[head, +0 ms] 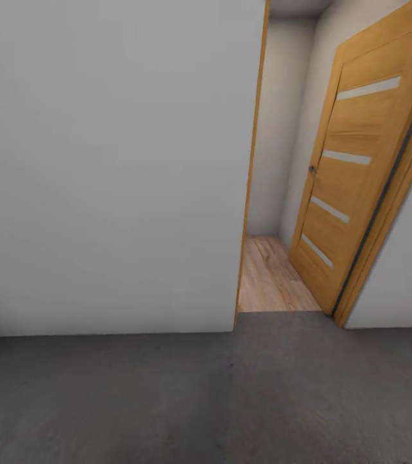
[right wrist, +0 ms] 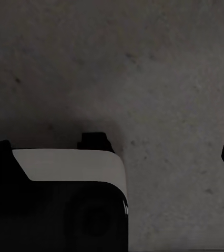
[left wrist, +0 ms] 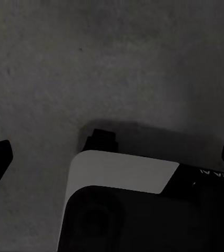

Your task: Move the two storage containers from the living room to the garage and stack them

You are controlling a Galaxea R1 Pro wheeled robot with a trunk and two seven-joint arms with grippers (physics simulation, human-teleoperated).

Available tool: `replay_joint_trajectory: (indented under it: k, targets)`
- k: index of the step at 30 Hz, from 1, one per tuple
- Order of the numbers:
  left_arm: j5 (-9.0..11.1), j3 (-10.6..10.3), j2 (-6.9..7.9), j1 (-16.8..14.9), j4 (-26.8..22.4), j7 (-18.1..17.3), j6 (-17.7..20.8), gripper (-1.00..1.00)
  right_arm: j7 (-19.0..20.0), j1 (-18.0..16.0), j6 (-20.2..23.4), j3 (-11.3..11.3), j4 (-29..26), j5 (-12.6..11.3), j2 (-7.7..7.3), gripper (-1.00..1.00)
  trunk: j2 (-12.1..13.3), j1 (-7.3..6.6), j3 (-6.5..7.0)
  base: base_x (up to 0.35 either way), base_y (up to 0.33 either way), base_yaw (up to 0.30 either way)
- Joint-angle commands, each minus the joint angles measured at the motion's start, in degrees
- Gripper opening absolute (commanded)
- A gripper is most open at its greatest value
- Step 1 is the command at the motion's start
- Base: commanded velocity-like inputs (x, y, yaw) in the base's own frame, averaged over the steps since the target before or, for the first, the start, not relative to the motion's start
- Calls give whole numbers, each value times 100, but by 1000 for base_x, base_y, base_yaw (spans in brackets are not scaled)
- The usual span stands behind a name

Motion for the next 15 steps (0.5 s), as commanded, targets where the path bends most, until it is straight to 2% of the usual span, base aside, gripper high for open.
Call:
replay_joint_trajectory:
  k: [1, 15]
  targets:
    - [33, 8, 0, -3, 0, 15, 13, 100, -1, -7, -31, 48, 18, -57, 3, 100, -3, 0, -5, 0, 0, -251]
    - [30, 8, -5, -3, -1, 15, 15, 100, 8, -7, -31, 40, 18, -57, -5, 100, -3, 0, -5, 0, 0, -252]
